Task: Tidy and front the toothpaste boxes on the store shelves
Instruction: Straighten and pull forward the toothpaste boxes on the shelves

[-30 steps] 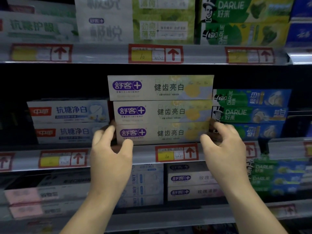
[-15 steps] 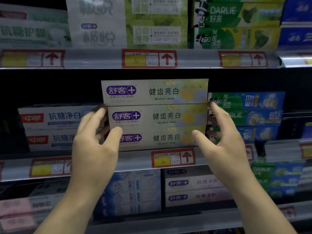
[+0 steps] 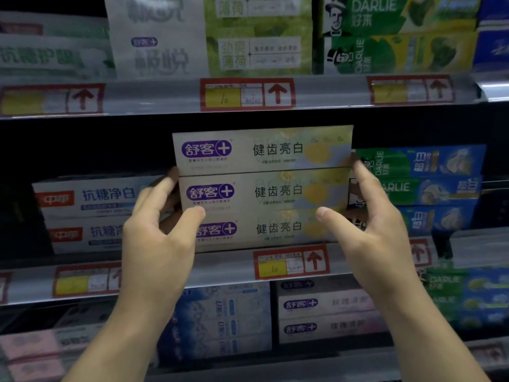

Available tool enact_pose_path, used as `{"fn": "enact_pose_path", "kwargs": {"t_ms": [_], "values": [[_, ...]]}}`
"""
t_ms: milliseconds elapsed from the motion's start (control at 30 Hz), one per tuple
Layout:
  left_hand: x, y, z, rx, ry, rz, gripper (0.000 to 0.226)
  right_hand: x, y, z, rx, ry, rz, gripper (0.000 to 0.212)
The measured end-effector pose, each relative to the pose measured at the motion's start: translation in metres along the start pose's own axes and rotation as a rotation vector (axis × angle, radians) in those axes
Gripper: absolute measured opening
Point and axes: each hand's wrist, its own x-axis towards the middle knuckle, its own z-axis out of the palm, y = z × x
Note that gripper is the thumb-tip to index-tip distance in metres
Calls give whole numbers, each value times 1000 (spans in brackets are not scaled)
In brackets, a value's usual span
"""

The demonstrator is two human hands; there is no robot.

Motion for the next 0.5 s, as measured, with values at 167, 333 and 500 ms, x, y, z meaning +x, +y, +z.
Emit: {"fn": "enact_pose_path", "kwargs": {"t_ms": [167,333,500], "values": [[1,-2,0,7,16,-6,47,2,5,-2,28,5,-20,79],[0,-1,0,9,1,-13,51,3,7,-1,-2,-2,-50,85],[1,-2,-3,-3,5,-30,44,3,11,-3,10,-14,-54,84]]}}
